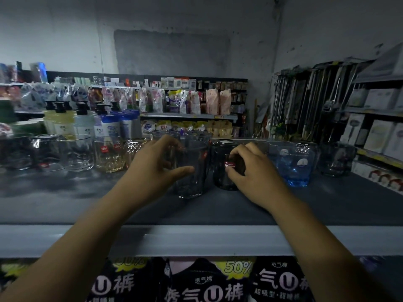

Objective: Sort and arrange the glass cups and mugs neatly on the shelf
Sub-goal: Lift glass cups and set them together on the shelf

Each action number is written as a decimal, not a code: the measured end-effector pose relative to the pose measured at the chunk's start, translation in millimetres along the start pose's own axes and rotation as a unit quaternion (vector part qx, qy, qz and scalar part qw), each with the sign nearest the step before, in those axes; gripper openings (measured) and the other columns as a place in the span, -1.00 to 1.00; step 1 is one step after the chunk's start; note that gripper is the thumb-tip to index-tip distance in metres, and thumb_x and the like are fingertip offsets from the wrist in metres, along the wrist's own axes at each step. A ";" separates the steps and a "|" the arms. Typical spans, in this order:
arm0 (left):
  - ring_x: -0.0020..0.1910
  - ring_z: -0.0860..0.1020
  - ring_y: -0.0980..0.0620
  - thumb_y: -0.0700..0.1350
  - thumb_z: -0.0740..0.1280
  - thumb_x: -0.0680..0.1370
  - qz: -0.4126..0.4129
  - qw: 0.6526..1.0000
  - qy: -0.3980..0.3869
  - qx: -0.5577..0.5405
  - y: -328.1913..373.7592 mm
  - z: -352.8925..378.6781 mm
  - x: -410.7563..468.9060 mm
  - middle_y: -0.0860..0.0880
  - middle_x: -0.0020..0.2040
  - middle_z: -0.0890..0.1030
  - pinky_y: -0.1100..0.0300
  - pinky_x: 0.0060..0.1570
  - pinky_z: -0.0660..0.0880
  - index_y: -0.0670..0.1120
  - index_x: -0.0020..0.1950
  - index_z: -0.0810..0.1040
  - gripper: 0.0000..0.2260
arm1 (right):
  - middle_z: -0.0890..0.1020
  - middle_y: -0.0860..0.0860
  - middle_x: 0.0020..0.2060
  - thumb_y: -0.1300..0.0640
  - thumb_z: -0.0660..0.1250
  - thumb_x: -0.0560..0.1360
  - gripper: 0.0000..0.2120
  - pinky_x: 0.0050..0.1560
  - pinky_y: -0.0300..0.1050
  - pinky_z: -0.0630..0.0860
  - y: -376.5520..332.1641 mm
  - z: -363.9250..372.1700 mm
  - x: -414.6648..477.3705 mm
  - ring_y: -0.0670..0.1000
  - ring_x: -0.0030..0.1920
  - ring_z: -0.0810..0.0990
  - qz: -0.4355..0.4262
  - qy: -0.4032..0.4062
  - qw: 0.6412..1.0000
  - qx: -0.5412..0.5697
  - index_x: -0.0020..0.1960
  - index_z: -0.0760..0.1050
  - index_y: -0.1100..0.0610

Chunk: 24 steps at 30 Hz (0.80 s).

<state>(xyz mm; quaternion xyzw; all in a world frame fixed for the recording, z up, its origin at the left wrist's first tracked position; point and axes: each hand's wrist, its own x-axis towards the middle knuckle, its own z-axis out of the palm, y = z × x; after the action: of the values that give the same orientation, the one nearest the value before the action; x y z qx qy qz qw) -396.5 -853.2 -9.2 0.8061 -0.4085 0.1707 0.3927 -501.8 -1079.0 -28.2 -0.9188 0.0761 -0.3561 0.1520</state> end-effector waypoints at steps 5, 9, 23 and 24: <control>-0.01 0.60 -0.06 0.18 0.52 0.41 0.017 0.999 0.015 0.033 -4.8 11.6 8.8 -0.06 0.10 0.57 -0.02 0.01 0.61 0.05 0.14 0.46 -0.57 | 0.38 -0.11 0.07 0.02 0.40 0.56 -0.81 -0.07 -0.09 0.53 3.5 1.2 -1.4 -0.03 -0.02 0.50 -0.001 0.010 1.000 0.011 0.12 0.46 -0.04; 0.01 0.57 -0.08 0.14 0.53 0.42 0.022 0.999 0.016 0.043 -3.2 16.9 12.5 -0.06 0.09 0.54 -0.06 0.07 0.59 0.01 0.16 0.46 -0.56 | 0.32 -0.10 0.14 -0.02 0.43 0.52 -0.75 0.03 -0.02 0.60 6.0 0.4 -1.8 -0.01 0.04 0.49 0.009 0.010 1.000 0.007 0.13 0.44 -0.06; 0.06 0.59 -0.13 0.14 0.53 0.44 0.016 0.999 0.021 0.027 -6.2 30.1 18.9 -0.10 0.17 0.50 -0.07 0.14 0.58 0.03 0.25 0.45 -0.52 | 0.26 -0.04 0.21 0.01 0.45 0.53 -0.68 0.13 -0.14 0.51 1.0 4.0 -0.8 -0.02 0.06 0.44 0.028 0.023 0.999 -0.005 0.22 0.46 -0.01; 0.07 0.58 -0.14 0.14 0.52 0.45 0.017 0.999 0.021 0.025 -5.9 31.0 18.9 -0.10 0.18 0.49 -0.07 0.15 0.57 0.02 0.27 0.44 -0.52 | 0.26 -0.04 0.21 0.01 0.45 0.53 -0.68 0.13 -0.14 0.50 0.2 4.1 -0.8 -0.03 0.06 0.43 0.029 0.022 0.999 -0.008 0.23 0.46 -0.01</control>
<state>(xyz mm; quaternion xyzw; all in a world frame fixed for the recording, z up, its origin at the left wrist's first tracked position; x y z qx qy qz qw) -381.8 -884.9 -20.5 0.8052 -0.4092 0.2040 0.3776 -499.6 -1078.1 -31.6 -0.9094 0.1088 -0.3709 0.1535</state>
